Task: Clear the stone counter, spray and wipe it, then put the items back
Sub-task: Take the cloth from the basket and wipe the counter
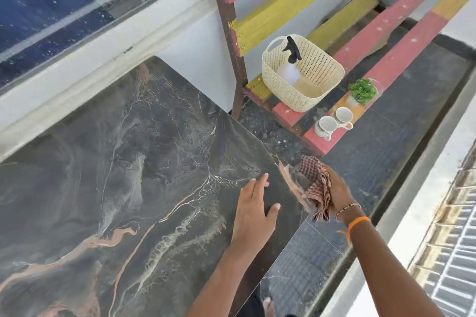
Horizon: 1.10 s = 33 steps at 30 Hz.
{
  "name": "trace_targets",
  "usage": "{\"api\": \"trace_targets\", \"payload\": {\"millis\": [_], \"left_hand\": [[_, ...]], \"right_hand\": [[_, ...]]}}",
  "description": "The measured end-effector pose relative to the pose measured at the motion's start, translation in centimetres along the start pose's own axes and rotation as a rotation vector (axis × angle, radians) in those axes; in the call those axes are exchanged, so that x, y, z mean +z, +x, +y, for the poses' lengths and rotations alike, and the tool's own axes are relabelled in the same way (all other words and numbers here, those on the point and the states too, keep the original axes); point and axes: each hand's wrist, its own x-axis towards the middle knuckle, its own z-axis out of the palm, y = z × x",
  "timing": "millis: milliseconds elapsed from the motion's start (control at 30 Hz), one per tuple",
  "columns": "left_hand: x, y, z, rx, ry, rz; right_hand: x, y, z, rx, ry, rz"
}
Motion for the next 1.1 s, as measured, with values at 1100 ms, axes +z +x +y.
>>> {"api": "trace_targets", "payload": {"millis": [1100], "left_hand": [[9.9,27.3,15.9,-0.626,-1.307,-0.069]], "right_hand": [[-12.8,24.6,-21.5,-0.155,-0.286,-0.831]]}}
